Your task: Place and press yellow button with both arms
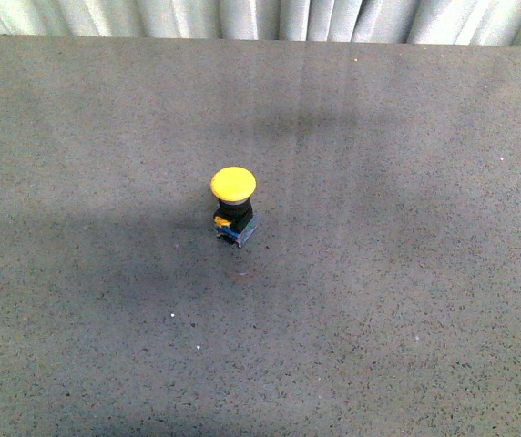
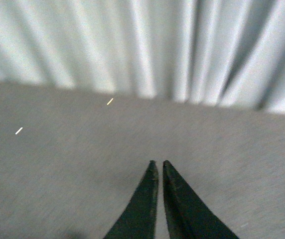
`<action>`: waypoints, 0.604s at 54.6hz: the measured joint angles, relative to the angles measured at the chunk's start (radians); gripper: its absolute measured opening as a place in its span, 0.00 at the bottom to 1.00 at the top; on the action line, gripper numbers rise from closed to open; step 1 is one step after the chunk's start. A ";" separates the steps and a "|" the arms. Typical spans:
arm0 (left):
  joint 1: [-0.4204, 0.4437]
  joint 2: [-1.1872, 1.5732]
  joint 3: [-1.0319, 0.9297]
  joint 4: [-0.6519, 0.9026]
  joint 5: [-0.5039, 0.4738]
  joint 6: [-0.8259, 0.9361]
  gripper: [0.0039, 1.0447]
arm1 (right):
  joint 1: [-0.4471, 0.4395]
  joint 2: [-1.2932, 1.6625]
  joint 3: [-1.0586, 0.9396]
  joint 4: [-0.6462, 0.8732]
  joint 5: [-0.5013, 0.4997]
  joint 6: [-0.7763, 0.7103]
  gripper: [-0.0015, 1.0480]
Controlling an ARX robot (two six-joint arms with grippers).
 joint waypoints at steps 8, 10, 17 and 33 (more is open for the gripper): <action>0.000 0.000 0.000 0.000 0.000 0.000 0.01 | -0.039 -0.081 -0.176 0.202 0.053 -0.047 0.01; 0.000 0.000 0.000 0.000 0.000 0.000 0.01 | -0.056 -0.113 -0.229 0.218 0.038 -0.053 0.01; 0.000 0.000 0.000 0.000 0.000 0.000 0.01 | -0.108 -0.236 -0.382 0.237 -0.013 -0.068 0.01; 0.000 0.000 0.000 0.000 0.000 0.000 0.01 | -0.180 -0.470 -0.567 0.188 -0.086 -0.071 0.01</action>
